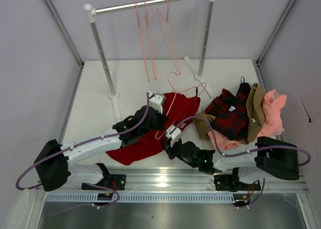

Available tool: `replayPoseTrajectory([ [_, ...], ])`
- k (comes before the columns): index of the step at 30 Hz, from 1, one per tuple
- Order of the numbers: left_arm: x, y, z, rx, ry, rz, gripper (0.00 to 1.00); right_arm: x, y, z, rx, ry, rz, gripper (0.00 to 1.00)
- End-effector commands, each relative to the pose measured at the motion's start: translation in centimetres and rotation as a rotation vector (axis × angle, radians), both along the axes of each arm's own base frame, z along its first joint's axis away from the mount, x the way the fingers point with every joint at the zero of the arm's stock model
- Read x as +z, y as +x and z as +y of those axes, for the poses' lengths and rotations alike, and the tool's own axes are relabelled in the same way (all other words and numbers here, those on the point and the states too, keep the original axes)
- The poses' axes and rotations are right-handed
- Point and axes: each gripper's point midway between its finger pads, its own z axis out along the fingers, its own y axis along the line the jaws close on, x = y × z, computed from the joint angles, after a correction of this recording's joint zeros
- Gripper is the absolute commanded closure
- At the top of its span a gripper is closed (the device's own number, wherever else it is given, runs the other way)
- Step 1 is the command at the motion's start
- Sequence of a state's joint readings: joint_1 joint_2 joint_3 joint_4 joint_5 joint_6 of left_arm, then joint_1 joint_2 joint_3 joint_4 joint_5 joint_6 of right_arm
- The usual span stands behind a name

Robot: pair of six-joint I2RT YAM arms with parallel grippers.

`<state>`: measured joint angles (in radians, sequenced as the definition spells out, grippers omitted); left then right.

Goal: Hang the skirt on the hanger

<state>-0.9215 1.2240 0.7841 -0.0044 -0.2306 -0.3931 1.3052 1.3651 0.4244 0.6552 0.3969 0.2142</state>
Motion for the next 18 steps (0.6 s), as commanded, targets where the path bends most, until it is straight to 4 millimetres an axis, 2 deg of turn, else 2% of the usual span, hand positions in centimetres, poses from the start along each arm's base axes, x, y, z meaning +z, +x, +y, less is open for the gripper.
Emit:
replayPoseTrajectory([
  [1,2.0,0.8,-1.9,0.008,-0.117,-0.003,1.00,3.1,-0.1,1.6,-0.035,0.055,-0.074,1.00],
  [3,1.7,0.7,-2.3,0.010,-0.121,0.007,1.00,2.9,-0.9,2.1,-0.022,0.013,-0.101,1.00],
  [9,1.4,0.4,-2.8,0.043,-0.130,0.055,1.00,3.6,-1.0,2.2,-0.070,-0.030,-0.146,1.00],
  [15,1.3,-0.8,-3.7,0.071,-0.171,0.115,1.00,4.8,-0.1,1.1,-0.140,-0.086,-0.190,1.00],
  [16,0.5,-1.3,-3.3,0.083,-0.143,0.134,1.00,4.6,0.0,0.7,-0.152,-0.113,-0.197,1.00],
  [18,0.4,-1.6,-3.5,0.104,-0.148,0.154,1.00,5.5,0.7,0.1,-0.202,-0.117,-0.209,1.00],
])
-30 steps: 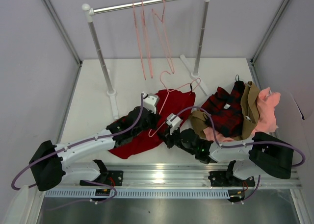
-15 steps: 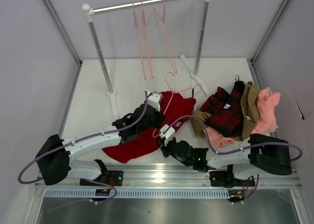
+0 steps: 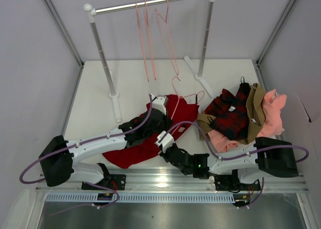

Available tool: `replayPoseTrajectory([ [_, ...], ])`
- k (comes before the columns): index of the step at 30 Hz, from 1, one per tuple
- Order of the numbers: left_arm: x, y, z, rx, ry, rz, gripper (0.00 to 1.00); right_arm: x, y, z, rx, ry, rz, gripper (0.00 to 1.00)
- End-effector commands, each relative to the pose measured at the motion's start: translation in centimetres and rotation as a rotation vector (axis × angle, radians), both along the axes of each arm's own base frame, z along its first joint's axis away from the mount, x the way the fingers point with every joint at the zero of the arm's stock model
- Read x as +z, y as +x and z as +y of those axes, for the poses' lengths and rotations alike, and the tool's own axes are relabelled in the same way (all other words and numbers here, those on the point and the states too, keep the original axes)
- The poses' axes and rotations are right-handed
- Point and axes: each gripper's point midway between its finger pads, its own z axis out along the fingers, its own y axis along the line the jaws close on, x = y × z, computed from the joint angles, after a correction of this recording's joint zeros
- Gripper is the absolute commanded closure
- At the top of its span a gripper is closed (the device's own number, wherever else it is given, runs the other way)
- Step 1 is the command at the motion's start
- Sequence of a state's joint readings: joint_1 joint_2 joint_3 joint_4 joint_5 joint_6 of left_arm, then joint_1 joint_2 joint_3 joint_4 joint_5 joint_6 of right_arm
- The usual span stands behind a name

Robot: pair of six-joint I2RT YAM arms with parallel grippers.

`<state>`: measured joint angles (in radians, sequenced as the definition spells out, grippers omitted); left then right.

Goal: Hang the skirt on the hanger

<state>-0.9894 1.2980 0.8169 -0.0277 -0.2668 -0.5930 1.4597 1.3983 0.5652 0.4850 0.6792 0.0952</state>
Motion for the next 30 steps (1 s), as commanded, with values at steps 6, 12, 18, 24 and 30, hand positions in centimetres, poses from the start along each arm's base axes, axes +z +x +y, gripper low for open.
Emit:
replayPoseTrajectory([
  [6,-0.1,-0.8,-0.9,0.093,-0.015,0.017,1.00,4.6,1.6,-1.4,-0.155,-0.015,-0.026,1.00],
  [12,-0.4,-0.6,0.0,0.065,0.031,-0.058,1.00,5.0,0.6,-2.0,-0.112,-0.024,0.044,1.00],
  [18,0.7,-0.1,-0.1,0.050,0.031,-0.118,1.00,5.3,0.0,-2.9,-0.100,0.023,0.087,1.00],
  [24,0.4,-0.4,-0.6,0.024,0.020,-0.113,1.00,5.7,-0.4,-3.6,-0.086,0.052,0.110,1.00],
  [30,0.1,-0.8,-0.6,0.004,0.004,-0.119,1.00,5.2,0.1,-5.7,-0.163,0.058,0.116,0.89],
])
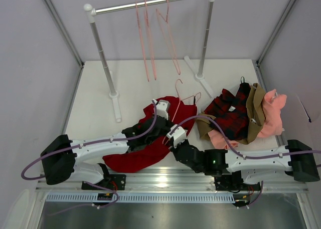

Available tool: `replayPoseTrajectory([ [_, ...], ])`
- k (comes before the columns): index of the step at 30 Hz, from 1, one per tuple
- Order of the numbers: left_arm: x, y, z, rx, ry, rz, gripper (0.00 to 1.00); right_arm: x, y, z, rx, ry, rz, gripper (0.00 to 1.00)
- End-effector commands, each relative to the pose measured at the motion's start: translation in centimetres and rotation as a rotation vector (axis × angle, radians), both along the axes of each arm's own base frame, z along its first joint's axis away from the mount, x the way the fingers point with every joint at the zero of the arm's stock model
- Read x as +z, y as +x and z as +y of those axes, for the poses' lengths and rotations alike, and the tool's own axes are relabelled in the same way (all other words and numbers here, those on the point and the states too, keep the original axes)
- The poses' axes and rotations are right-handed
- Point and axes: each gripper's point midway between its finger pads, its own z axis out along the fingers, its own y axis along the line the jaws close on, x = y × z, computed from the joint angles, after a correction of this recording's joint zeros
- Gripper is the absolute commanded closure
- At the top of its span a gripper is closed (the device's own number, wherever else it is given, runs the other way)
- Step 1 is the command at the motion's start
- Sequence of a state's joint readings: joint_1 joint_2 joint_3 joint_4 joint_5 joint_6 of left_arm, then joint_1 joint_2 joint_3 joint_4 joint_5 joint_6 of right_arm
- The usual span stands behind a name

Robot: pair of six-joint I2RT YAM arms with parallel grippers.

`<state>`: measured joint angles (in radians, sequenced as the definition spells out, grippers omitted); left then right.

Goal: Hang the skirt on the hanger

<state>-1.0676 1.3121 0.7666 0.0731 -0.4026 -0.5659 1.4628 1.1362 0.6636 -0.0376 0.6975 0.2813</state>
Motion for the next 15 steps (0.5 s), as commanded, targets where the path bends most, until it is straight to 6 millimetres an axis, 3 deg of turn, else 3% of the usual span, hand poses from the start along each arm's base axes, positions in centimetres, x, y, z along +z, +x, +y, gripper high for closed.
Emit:
replayPoseTrajectory([
  [1,0.8,-0.4,-0.1,-0.031,-0.021,-0.031,1.00,1.7,1.1,-1.4,-0.102,0.077,-0.017,0.90],
  [3,0.8,-0.5,-0.1,-0.033,-0.025,-0.025,1.00,1.8,1.4,-1.8,-0.120,0.080,-0.028,1.00],
  [11,1.0,-0.7,-0.6,-0.024,-0.062,0.009,1.00,2.8,1.4,-0.8,-0.088,0.144,-0.048,1.00],
  [15,0.2,-0.4,-0.4,0.017,-0.049,0.042,1.00,2.9,1.1,-0.4,-0.073,0.162,-0.035,1.00],
])
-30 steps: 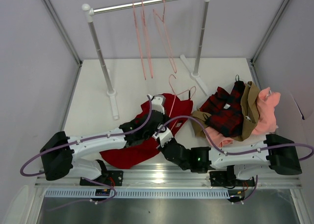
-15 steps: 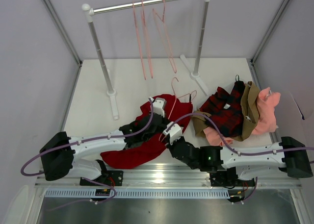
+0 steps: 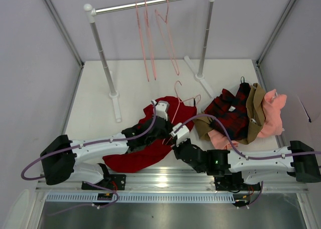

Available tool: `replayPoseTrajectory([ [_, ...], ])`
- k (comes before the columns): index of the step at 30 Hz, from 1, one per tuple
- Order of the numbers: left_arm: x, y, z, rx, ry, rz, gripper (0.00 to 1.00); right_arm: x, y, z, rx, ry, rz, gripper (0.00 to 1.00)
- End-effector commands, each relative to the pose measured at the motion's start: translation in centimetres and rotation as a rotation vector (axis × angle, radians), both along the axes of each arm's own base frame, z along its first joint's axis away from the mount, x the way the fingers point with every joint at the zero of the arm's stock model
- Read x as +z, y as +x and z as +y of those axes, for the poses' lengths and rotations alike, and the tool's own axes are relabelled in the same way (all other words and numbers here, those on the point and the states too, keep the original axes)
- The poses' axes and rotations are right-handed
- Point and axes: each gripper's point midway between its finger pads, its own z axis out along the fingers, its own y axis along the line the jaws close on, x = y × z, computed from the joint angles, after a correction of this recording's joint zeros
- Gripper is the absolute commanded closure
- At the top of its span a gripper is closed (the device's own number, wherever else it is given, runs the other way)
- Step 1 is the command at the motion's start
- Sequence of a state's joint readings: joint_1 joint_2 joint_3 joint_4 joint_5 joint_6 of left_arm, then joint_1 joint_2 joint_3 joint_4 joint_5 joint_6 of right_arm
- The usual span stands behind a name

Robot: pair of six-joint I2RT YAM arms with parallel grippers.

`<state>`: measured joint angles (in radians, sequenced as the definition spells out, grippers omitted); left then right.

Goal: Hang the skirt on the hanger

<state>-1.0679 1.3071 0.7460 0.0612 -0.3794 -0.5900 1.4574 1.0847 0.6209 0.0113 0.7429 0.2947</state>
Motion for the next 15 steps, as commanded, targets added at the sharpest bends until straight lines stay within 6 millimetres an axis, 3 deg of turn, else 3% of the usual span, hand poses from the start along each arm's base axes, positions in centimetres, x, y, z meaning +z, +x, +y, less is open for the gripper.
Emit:
replayPoseTrajectory([
  [1,0.7,0.3,-0.5,0.035,-0.035,0.020,1.00,2.3,0.3,0.6,-0.015,0.104,-0.020,1.00],
  [8,2.0,0.7,-2.2,0.048,-0.085,0.054,1.00,2.7,-1.2,2.4,0.083,0.165,-0.010,1.00],
  [15,3.1,1.3,-2.9,0.056,-0.103,0.045,1.00,3.7,-2.2,2.7,0.110,0.183,-0.041,1.00],
])
